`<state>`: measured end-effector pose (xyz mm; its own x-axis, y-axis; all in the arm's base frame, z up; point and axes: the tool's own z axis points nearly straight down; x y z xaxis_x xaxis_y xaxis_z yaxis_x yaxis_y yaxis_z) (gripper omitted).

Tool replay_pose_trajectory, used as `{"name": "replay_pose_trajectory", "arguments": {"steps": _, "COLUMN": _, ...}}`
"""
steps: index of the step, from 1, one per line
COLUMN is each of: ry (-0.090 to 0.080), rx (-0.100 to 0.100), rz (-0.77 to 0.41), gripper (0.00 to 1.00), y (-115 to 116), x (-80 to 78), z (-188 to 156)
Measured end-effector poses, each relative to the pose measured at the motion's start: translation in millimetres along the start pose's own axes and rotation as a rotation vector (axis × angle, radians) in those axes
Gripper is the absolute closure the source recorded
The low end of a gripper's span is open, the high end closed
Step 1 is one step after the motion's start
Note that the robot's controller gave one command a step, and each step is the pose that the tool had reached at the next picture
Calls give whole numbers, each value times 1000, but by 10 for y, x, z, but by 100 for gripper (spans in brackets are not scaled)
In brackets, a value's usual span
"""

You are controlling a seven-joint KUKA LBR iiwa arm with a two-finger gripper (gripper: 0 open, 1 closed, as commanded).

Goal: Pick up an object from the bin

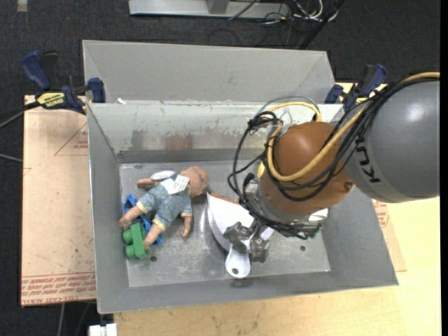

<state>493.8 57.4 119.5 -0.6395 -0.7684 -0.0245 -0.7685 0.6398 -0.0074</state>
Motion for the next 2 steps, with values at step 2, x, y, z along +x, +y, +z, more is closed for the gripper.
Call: {"name": "replay_pose_trajectory", "arguments": {"steps": 2, "ry": -13, "rx": 7, "rz": 42, "gripper": 100, "y": 12, "x": -100, "z": -1236}}
